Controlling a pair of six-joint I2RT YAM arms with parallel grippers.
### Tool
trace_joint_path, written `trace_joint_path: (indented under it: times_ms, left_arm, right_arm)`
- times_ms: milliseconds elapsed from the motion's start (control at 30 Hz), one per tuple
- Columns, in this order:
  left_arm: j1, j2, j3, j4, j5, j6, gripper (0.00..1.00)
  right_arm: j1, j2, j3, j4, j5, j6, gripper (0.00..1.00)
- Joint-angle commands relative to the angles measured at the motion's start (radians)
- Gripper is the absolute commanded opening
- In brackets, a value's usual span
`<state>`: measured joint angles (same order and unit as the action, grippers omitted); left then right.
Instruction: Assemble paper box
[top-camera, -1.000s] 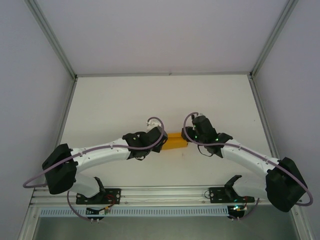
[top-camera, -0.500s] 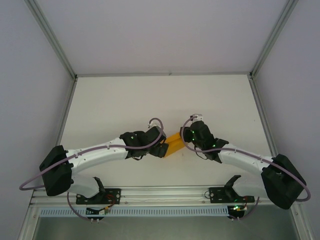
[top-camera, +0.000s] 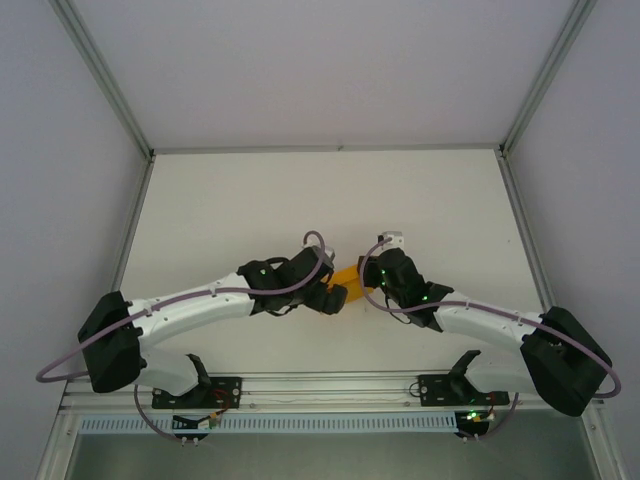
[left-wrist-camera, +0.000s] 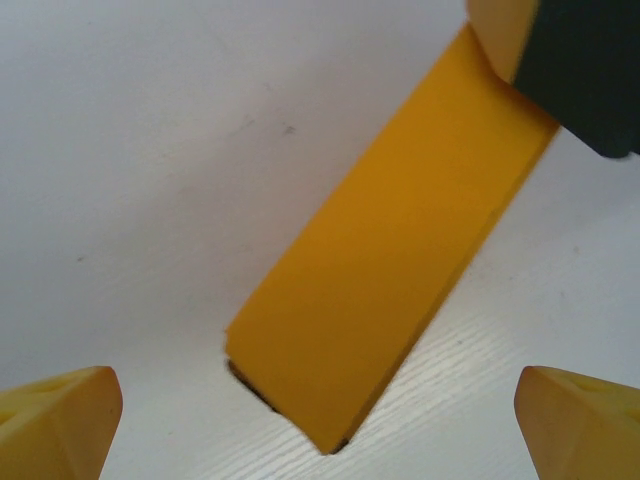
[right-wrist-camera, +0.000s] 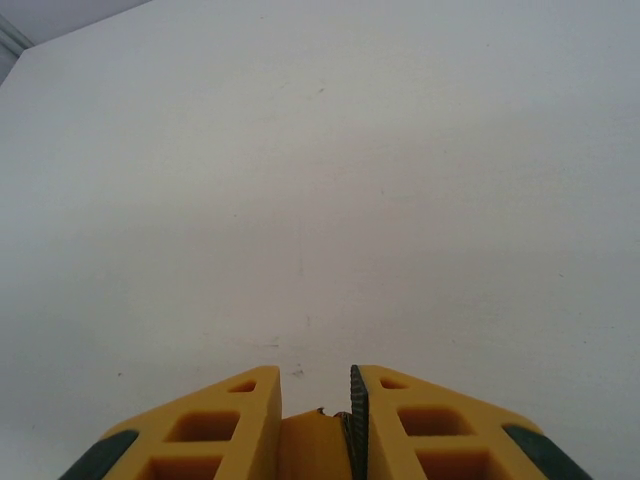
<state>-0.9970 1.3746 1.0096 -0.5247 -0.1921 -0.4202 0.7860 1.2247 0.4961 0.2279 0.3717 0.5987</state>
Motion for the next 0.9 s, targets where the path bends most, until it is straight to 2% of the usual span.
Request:
trace_joint_path:
  times_ms: [0,100,333,467,633,700,733,867]
  left_arm:
    - [0.07,-0.065,-0.04,0.011,0.018,-0.081,1.0]
    - [0.107,-0.068,-0.08,0.043,0.058,-0.101,0.98]
    - [0.148,-0.054,-0.203,0.186,0.197,-0.105,0.84]
    - [0.156,-0.069,-0.336,0.31,0.223,-0.111,0.76]
    - [0.158,-0.061,-0.502,0.495,0.196,-0.084,0.51]
    - [0.157,-0.039,-0.528,0.568,0.252,-0.065,0.4]
    - [0.156,-0.027,-0.538,0.601,0.27,-0.066,0.3]
    - [0.157,-0.02,-0.572,0.66,0.278,-0.064,0.12]
  right_arm:
    - [0.013,0.047,-0.071,-0.24,-0.032,0.002,0.24]
    - [0.014,0.044,-0.071,-0.24,-0.028,0.001,0.25]
    - [0.014,0.032,-0.08,-0.243,-0.027,0.012,0.25]
    - [0.013,0.035,-0.101,-0.217,-0.026,0.021,0.24]
    - [0.012,0.048,-0.147,-0.12,-0.061,-0.009,0.22]
    - [0.013,0.051,-0.169,-0.069,-0.07,-0.031,0.2]
    - [0.012,0.052,-0.185,-0.03,-0.079,-0.049,0.19]
    - [0.011,0.07,-0.241,0.11,-0.105,-0.113,0.11]
